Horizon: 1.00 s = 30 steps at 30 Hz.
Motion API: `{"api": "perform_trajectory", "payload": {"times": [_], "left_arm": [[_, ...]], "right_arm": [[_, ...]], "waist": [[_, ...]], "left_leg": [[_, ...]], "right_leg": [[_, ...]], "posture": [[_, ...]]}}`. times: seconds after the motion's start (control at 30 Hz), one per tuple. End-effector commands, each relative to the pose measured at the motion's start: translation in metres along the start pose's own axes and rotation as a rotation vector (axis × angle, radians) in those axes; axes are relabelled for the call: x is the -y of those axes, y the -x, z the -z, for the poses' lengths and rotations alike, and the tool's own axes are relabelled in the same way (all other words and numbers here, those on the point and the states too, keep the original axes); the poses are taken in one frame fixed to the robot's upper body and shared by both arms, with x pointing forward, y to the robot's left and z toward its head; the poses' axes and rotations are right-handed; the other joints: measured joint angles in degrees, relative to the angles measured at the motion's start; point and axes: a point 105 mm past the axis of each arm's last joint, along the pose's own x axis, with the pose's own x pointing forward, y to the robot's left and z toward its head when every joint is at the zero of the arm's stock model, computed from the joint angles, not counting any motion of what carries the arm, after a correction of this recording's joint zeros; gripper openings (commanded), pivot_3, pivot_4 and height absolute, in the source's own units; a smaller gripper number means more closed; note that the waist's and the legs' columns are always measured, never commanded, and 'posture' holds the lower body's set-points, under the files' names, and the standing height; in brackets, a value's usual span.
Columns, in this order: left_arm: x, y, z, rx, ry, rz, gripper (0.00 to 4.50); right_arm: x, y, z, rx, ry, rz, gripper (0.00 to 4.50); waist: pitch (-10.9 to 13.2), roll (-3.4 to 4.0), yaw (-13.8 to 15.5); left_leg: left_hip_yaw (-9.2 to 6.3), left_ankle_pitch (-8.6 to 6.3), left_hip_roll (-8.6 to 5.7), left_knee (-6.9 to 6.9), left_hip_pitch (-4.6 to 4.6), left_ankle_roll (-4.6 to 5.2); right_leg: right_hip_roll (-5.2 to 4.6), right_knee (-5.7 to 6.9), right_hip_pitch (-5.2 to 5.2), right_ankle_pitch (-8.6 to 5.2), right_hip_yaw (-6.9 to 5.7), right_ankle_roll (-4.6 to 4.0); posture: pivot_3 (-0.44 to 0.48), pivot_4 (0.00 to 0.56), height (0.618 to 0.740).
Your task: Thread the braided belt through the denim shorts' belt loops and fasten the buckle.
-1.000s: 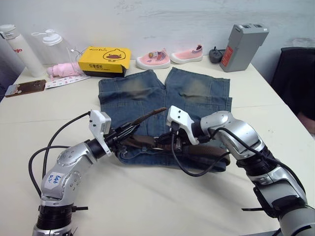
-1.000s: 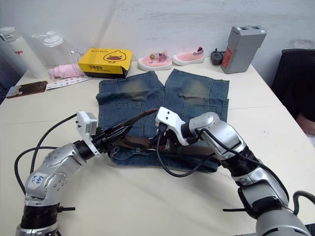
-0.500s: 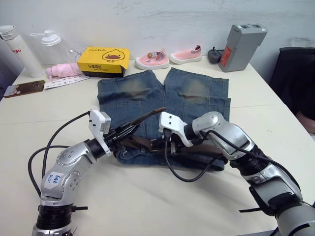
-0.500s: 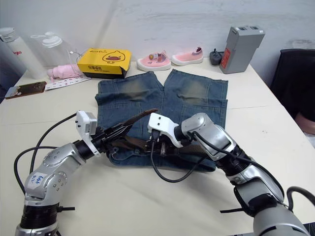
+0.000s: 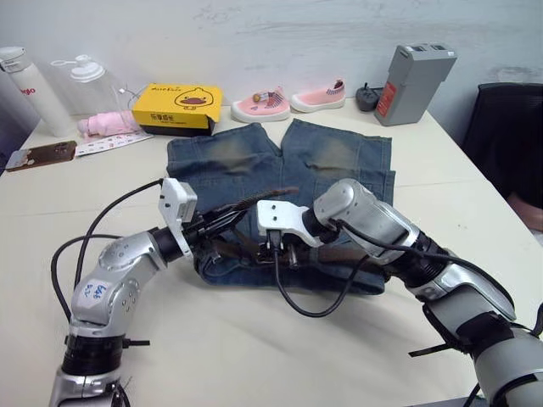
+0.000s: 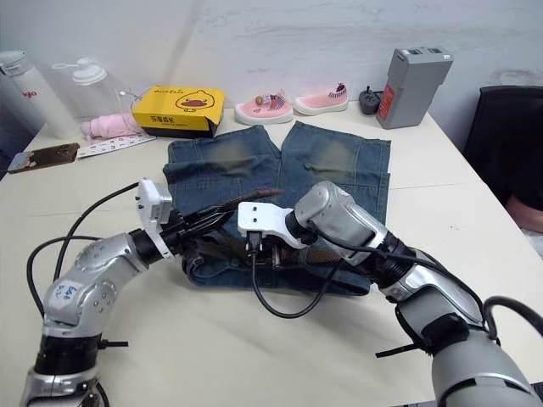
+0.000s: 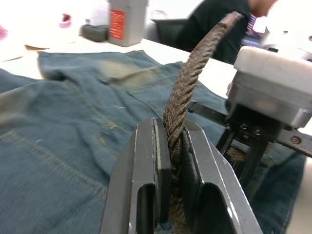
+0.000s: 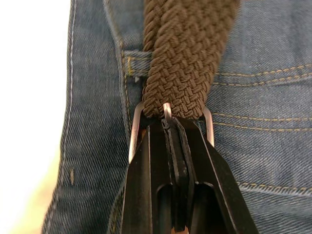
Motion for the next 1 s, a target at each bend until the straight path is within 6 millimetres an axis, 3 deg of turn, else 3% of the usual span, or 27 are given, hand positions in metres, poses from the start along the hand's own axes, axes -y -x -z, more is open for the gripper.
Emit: {"api": "perform_trajectory", "payload": {"times": [0.03,0.17,0.43,0.6,0.73,0.93,1.0], "left_arm": [[-0.007,0.001,-0.023,0.009,-0.107,0.083,0.48],[-0.014,-0.012,-0.039,-0.022,-0.179,0.199,0.48],[-0.012,-0.066,-0.083,0.033,-0.330,0.388,0.48],[0.003,-0.097,-0.104,0.099,-0.374,0.479,0.48],[0.023,-0.119,-0.123,0.166,-0.399,0.559,0.48],[0.047,-0.138,-0.131,0.218,-0.409,0.648,0.48],[0.039,-0.136,-0.126,0.201,-0.403,0.624,0.48]], "right_arm": [[-0.039,-0.042,0.048,-0.189,-0.036,-0.214,0.07],[-0.046,-0.054,0.053,-0.223,-0.001,-0.264,0.07],[-0.056,-0.066,0.058,-0.251,0.051,-0.321,0.07],[-0.064,-0.068,0.060,-0.254,0.072,-0.352,0.07],[-0.067,-0.069,0.059,-0.248,0.080,-0.364,0.07],[-0.067,-0.070,0.057,-0.243,0.085,-0.364,0.07],[-0.067,-0.070,0.056,-0.236,0.081,-0.360,0.07]], "waist": [[-0.11,-0.01,-0.01],[-0.26,-0.14,-0.20],[-0.63,-0.19,-1.36],[-0.92,-0.32,-1.28],[-1.59,0.35,-1.07],[-1.62,0.38,-1.15],[-1.61,0.44,-1.24]], "left_leg": [[0.01,-0.02,0.01,-0.03,0.08,-0.01],[0.05,-0.17,0.01,-0.08,0.48,0.06],[-0.04,-0.31,0.04,-0.20,0.80,0.10],[-0.17,-0.33,0.07,-0.19,0.79,-0.05],[-0.10,-0.65,-0.18,-0.19,1.24,0.20],[-0.15,-0.96,-0.20,-0.24,1.59,0.39],[-0.14,-0.97,-0.20,-0.27,1.63,0.32]], "right_leg": [[0.00,0.00,0.03,0.00,-0.01,0.00],[0.01,0.04,0.36,-0.01,-0.02,0.00],[0.07,0.13,0.41,-0.02,-0.08,0.04],[0.08,0.13,0.29,-0.02,-0.07,0.04],[0.02,0.00,0.72,-0.08,0.04,0.14],[0.06,-0.21,1.01,-0.24,0.07,0.45],[0.07,-0.33,1.02,-0.27,0.08,0.54]], "posture": [[0.000,0.150,0.624],[0.000,0.150,0.624],[0.000,0.150,0.624],[0.000,0.150,0.624],[0.000,0.150,0.624],[0.000,0.150,0.624],[0.000,0.150,0.624]]}}
